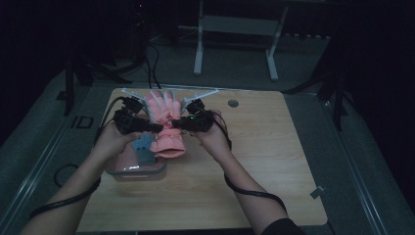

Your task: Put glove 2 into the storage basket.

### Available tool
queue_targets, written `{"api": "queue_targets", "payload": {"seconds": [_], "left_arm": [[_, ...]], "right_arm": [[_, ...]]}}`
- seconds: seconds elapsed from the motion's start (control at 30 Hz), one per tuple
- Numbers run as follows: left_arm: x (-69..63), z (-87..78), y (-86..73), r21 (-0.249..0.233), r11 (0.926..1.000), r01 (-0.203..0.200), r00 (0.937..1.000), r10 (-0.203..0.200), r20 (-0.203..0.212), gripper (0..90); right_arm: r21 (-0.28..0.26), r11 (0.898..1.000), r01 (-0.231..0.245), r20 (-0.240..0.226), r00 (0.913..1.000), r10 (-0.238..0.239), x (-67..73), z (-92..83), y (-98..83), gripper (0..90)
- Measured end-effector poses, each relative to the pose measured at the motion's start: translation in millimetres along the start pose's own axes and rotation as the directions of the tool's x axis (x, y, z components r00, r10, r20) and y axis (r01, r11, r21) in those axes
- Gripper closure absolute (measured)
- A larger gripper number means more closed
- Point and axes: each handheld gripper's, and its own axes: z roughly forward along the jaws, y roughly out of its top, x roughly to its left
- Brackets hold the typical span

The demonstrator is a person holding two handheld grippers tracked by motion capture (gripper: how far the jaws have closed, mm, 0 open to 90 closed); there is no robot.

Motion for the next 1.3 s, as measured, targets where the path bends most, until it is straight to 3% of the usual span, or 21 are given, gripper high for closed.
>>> {"api": "queue_targets", "payload": {"seconds": [0.2, 0.37, 0.43, 0.57, 0.7, 0.97, 1.13, 1.3], "left_arm": [[26.9, -25.6, -13.0, 0.010, 0.9999, 0.011, 0.9996, -0.011, -0.024, 66.0], [45.4, -34.3, -25.1, 0.025, 0.9995, 0.017, 0.9988, -0.016, -0.046, 66.0], [51.9, -33.8, -30.0, 0.022, 0.9997, -0.012, 0.9988, 0.013, -0.047, 65.9], [68.5, -22.0, -39.9, 0.034, 0.9994, 0.005, 1.0000, -0.005, 0.002, 65.8], [77.9, -6.3, -49.4, 0.064, 0.9976, 0.026, 0.9994, -0.028, 0.023, 65.8], [87.8, 16.0, -67.1, 0.131, 0.9892, 0.067, 0.9966, -0.072, 0.040, 65.6], [90.3, 24.9, -74.1, 0.133, 0.9866, 0.095, 0.9935, -0.103, 0.049, 65.3], [90.3, 30.3, -74.6, 0.154, 0.9823, 0.107, 0.9934, -0.112, 0.025, 64.5]], "right_arm": [[-0.015, 1.000, 0.007, -0.021, 0.9998, -0.007, 22.3, 31.0, 15.1, 76.3], [-0.017, 1.000, -0.008, -0.039, 0.9992, 0.007, 34.4, 57.0, 19.1, 76.3], [-0.019, 1.000, -0.017, -0.044, 0.9989, 0.016, 36.0, 65.8, 18.0, 76.2], [-0.001, 0.999, -0.042, -0.036, 0.9985, 0.042, 36.3, 78.9, 11.0, 76.2], [0.041, 0.997, -0.068, -0.026, 0.9973, 0.069, 32.4, 92.3, -0.6, 76.2], [0.116, 0.988, -0.102, -0.011, 0.9945, 0.104, 31.1, 112.3, -23.1, 76.1], [0.152, 0.983, -0.103, 0.000, 0.9946, 0.104, 29.3, 118.0, -29.8, 75.8], [0.183, 0.977, -0.109, 0.017, 0.9940, 0.108, 28.4, 122.3, -30.4, 74.1]]}}
